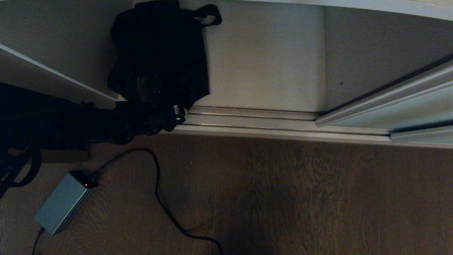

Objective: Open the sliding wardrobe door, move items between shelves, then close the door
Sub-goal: Place the bag on the lower shelf

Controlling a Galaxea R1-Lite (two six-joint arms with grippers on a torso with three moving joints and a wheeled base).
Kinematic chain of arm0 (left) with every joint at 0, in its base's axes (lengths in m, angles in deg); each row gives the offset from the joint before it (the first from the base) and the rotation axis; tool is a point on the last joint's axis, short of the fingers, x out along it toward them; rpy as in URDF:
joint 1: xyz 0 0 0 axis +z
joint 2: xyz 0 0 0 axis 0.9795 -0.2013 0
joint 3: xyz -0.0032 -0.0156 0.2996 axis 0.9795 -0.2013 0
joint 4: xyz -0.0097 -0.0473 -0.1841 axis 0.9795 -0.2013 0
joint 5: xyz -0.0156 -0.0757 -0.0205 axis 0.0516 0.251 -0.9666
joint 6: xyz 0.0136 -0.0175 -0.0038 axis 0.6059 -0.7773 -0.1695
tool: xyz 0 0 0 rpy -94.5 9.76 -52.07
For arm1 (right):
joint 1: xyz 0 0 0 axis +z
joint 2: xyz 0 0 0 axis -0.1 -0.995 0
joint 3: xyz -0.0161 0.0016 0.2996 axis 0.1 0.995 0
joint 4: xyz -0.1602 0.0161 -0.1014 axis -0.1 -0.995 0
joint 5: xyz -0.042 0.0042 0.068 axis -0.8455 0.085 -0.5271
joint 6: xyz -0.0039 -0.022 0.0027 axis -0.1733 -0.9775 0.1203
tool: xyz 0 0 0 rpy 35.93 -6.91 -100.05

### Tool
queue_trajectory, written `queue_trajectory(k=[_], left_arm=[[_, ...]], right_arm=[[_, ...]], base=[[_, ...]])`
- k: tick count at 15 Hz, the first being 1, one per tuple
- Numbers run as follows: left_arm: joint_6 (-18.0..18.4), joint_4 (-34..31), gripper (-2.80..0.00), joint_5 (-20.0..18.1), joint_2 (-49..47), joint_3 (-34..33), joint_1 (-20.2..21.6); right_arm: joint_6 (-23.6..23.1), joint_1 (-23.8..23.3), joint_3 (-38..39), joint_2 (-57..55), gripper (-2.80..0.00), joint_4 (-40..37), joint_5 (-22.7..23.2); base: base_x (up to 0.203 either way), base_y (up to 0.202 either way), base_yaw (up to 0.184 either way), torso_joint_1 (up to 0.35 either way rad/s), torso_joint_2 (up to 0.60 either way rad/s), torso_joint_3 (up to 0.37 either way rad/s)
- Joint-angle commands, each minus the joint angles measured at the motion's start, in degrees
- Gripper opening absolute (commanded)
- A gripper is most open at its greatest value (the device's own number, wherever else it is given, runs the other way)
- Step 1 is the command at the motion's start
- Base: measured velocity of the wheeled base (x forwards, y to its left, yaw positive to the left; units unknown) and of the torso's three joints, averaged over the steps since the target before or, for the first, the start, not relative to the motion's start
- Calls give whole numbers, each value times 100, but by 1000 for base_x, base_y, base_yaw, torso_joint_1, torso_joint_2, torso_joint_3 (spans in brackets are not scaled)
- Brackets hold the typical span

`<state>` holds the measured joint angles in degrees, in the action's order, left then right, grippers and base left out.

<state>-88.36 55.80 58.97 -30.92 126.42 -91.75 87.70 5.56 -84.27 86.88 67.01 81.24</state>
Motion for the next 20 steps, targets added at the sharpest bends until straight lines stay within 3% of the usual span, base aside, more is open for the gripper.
queue_trajectory(k=[1,4,5,12,20], left_arm=[[-13,-15,0,7,-147,81,0],[-13,-195,0,7,-257,224,6],[-44,-201,-280,7,-316,310,1],[-83,-97,-280,41,-179,339,0],[-755,919,-280,126,37,467,0]], right_arm=[[2,1,7,13,-280,0,1],[2,1,9,20,-280,0,1],[2,1,6,11,-280,0,1],[2,1,2,20,-280,0,1],[2,1,9,12,-280,0,1]], base=[[0,0,0,0,0,0],[0,0,0,0,0,0],[0,0,0,0,0,0],[0,0,0,0,0,0],[0,0,0,0,0,0]])
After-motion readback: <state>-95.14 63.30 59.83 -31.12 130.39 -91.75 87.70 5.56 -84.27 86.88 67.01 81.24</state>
